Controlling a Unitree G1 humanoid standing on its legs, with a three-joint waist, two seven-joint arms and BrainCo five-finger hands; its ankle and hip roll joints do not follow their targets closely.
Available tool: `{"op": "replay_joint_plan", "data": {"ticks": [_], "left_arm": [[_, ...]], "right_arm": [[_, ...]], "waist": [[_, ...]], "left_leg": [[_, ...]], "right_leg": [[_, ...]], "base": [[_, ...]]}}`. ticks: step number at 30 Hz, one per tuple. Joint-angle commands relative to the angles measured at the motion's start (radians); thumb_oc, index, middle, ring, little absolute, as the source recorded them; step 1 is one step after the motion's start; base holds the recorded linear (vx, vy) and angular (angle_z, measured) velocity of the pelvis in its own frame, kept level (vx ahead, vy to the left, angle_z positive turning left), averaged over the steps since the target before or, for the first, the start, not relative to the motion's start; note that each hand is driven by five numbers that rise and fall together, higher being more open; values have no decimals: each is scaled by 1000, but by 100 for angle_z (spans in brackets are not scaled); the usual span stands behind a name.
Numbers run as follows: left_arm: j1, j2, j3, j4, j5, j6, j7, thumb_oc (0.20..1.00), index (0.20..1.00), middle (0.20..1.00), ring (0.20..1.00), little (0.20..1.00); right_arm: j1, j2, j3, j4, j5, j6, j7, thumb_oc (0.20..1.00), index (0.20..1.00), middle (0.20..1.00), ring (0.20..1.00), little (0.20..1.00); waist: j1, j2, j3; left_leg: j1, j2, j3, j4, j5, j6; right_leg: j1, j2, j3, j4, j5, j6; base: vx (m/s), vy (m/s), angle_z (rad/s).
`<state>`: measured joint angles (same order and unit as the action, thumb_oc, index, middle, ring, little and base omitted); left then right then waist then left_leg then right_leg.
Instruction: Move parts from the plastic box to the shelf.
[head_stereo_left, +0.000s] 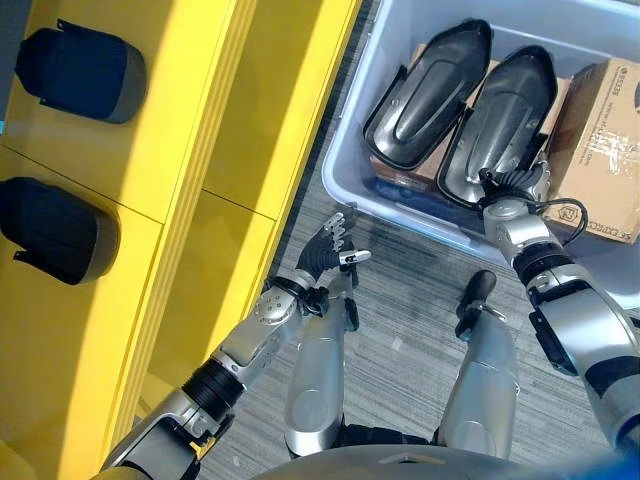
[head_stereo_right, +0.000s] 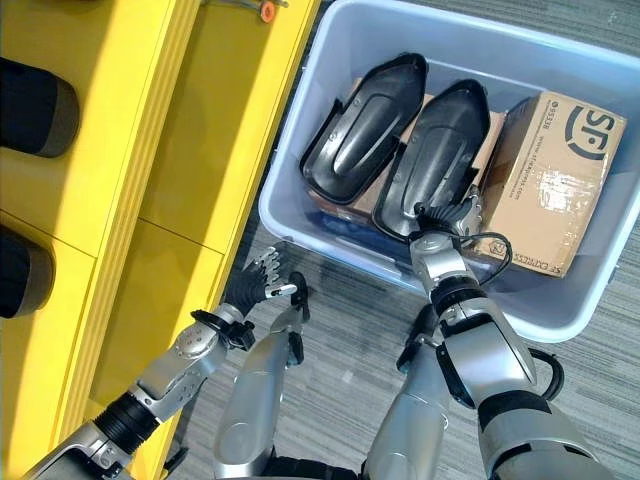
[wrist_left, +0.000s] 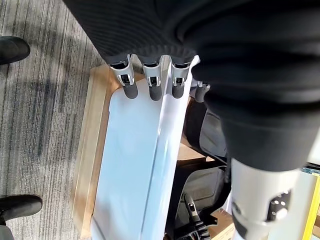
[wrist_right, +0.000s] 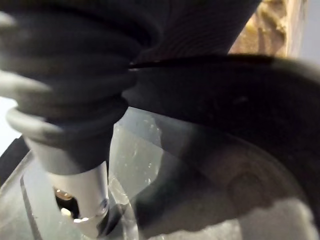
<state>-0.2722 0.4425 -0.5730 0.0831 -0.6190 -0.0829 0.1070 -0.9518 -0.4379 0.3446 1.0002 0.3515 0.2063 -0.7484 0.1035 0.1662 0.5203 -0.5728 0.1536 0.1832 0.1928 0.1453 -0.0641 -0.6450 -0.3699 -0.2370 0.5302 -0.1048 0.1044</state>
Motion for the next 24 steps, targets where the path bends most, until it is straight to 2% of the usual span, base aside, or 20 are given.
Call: {"op": "replay_joint_plan", "data": {"ticks": [1,13,18,21,24], "left_arm": [[-3,-18,-10,-76,-14,-50,-20,1000,1000,1000,1000,1000],[-11,-17,-1,-80,-10,-62,-18,1000,1000,1000,1000,1000],[-15,-12,5,-96,-23,-61,-13,1000,1000,1000,1000,1000],[-16,-8,14,-107,-48,-40,-31,1000,1000,1000,1000,1000],[-17,-9,15,-102,-66,-31,-33,1000,1000,1000,1000,1000]], "right_arm": [[-23,-46,-3,42,54,-3,36,1000,1000,1000,1000,1000],[-31,-68,-24,27,99,-20,61,1000,1000,1000,1000,1000],[-36,-73,-32,21,121,-8,89,1000,1000,1000,1000,1000],[-35,-65,-39,27,215,26,122,1000,1000,1000,1000,1000],[-43,-59,-33,47,273,23,138,1000,1000,1000,1000,1000]], "waist": [[25,68,0],[16,85,0],[13,93,0],[16,93,0],[22,92,0]], "left_leg": [[-42,-80,-11,89,-167,36],[-129,-89,-9,173,-198,50],[-147,-96,-14,190,-205,53],[-156,-100,-23,197,-206,54],[-158,-101,-26,189,-201,55]], "right_leg": [[-19,91,0,131,-126,-56],[-108,90,39,234,-170,-76],[-130,91,57,263,-184,-82],[-136,92,62,273,-189,-84],[-137,93,58,270,-188,-85]], "base": [[-62,57,-8],[-14,14,-1],[-4,13,-1],[-6,-8,7],[-11,-10,10]]}}
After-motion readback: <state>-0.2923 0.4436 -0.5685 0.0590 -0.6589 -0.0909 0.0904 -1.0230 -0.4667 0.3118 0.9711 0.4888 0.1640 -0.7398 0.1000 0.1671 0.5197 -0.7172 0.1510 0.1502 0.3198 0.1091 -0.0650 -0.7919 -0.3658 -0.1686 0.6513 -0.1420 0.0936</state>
